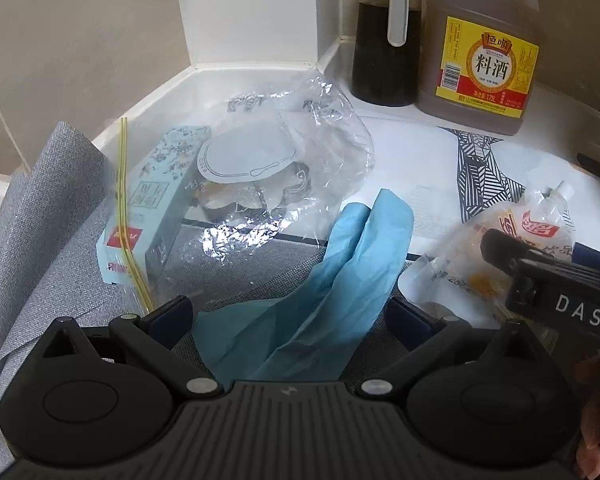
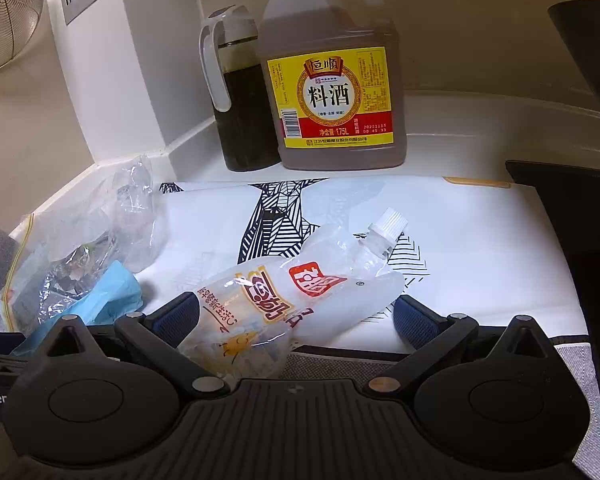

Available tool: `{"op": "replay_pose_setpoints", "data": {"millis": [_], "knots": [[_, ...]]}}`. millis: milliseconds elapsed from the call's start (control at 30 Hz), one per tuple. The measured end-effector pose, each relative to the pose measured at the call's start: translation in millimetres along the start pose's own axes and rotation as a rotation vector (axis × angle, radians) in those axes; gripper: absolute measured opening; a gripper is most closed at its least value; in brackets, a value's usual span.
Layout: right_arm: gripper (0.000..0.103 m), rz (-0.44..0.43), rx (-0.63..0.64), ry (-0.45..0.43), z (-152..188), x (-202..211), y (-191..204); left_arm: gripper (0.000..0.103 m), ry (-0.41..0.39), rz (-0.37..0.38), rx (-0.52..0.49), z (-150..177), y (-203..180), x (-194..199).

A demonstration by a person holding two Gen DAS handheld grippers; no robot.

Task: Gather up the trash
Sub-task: 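Grasp the blue glove with the left tool while the right tool grasps the white drink pouch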

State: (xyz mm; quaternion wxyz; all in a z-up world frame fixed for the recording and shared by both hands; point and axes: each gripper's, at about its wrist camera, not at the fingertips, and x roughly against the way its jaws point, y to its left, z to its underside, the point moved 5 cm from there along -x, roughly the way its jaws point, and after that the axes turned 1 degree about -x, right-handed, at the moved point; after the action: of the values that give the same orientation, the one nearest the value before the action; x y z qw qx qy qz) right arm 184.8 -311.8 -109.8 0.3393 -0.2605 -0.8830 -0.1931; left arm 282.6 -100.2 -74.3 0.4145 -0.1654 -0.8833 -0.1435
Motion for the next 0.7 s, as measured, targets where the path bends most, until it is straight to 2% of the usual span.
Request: {"op": "replay_pose_setpoints", "data": {"millis": [700], "knots": [[0.103,-0.007,0.002,-0.003,0.4,-0.6,2.4,0.103,0.003,-0.017,-0.003,-1.3,-0.7,-1.3]]}}
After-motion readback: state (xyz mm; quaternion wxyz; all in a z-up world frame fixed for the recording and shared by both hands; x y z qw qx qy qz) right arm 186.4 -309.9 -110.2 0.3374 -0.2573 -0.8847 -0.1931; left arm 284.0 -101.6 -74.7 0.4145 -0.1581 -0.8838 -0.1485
